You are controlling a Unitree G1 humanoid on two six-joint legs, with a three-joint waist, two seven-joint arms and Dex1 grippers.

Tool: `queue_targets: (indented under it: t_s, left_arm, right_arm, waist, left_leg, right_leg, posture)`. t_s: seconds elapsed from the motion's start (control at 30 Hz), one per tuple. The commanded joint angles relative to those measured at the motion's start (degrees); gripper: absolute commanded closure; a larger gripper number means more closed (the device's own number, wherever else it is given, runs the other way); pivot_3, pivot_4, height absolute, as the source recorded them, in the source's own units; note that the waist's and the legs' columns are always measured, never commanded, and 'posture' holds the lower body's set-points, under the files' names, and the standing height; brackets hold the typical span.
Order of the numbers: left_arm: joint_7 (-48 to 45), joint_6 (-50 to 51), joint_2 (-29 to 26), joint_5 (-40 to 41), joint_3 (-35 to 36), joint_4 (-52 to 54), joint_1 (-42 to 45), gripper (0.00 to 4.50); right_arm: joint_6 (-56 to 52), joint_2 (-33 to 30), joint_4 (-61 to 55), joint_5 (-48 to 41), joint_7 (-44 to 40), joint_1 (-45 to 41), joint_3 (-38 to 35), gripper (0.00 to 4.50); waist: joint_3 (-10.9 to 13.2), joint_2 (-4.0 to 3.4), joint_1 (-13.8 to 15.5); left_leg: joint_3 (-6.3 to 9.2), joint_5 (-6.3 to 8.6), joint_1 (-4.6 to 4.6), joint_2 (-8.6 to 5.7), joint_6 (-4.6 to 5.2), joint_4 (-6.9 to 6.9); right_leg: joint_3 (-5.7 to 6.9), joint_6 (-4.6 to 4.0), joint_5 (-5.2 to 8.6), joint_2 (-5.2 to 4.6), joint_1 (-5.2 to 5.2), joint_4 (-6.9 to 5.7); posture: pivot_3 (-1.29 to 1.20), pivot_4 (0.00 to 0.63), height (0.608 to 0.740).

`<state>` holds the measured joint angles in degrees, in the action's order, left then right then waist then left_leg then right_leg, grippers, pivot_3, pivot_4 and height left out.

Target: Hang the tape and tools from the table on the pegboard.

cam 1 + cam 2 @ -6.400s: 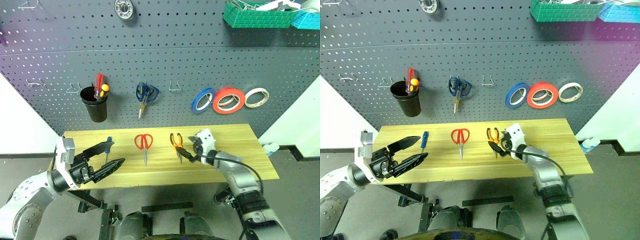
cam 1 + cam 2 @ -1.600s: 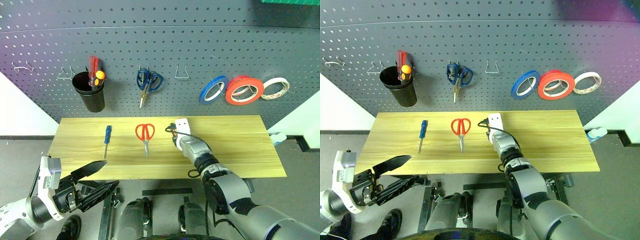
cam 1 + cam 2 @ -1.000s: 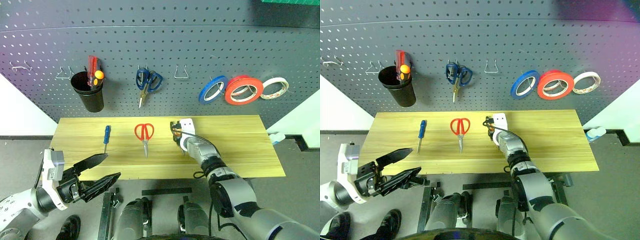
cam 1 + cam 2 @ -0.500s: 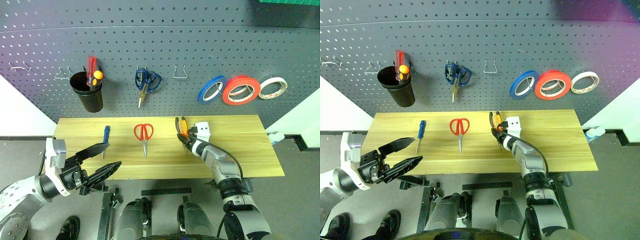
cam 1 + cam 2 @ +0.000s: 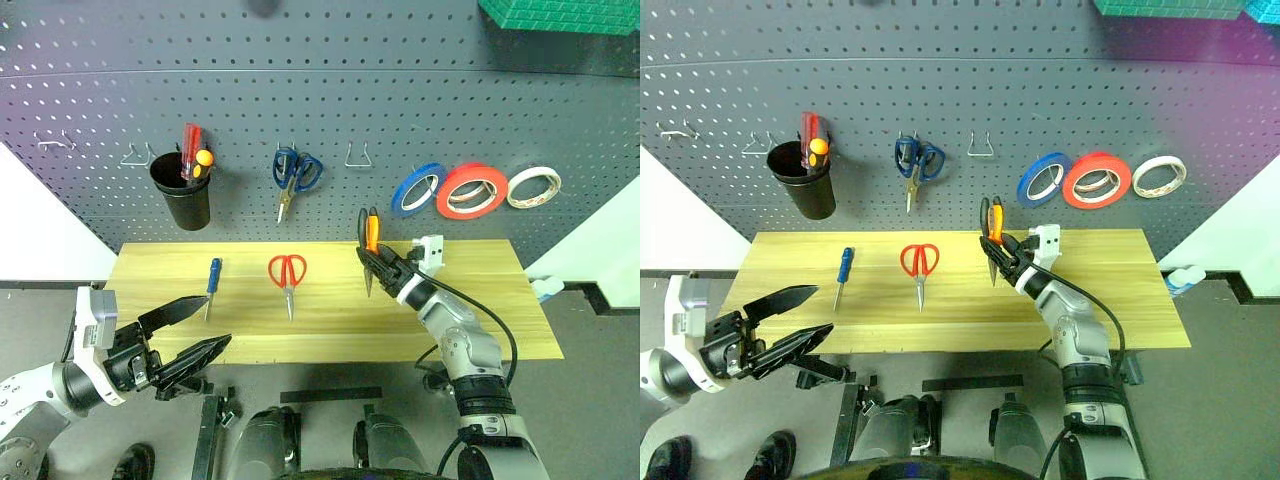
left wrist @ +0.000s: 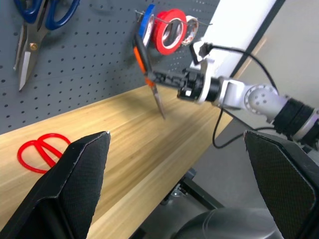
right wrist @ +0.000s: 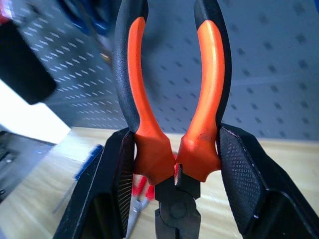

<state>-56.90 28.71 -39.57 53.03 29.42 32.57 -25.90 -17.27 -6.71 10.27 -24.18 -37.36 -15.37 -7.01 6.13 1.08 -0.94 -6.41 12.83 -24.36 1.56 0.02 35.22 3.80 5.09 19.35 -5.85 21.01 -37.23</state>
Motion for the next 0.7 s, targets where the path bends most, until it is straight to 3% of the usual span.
queue_targets:
  t_s: [0.03, 0.27, 0.7]
  left_arm:
    - [-1.1, -2.1, 0.0, -0.9, 0.9, -1.1, 0.9, 0.00]
    - [-2.3, -4.6, 0.6, -3.6, -0.3, -4.4, 3.0, 0.00]
    - [-2.7, -6.8, 2.0, -4.3, 2.3, -5.2, 1.1, 0.00]
  right_arm:
    - [-1.0, -1.4, -7.6, -4.4, -5.2, 1.0, 1.4, 2.37]
    - [-1.4, -1.4, -9.5, -6.6, -4.6, -2.9, 0.8, 2.37]
    - [8.7, 2.3, -4.0, -3.6, 2.3, -14.2, -0.1, 2.37]
  waist:
    - [-0.3, -0.01, 0.1]
    - [-0.9, -0.03, -0.1]
    - [-1.5, 0.00, -0.1]
  left_leg:
    - [0.01, 0.00, 0.00, 0.01, 0.00, 0.01]
    - [0.01, -0.03, 0.08, 0.07, -0.02, 0.10]
    - [0.00, -0.05, 0.09, 0.23, -0.04, 0.40]
  right_leg:
    - [0.00, -0.01, 0.00, 0.00, 0.00, -0.01]
    - [-0.04, -0.08, -0.05, 0.06, -0.05, -0.11]
    - [-0.12, -0.18, -0.10, 0.21, -0.04, -0.37]
  posture:
    - [0.07, 0.000, 0.740]
    - [0.06, 0.000, 0.740]
    - [0.10, 0.000, 0.740]
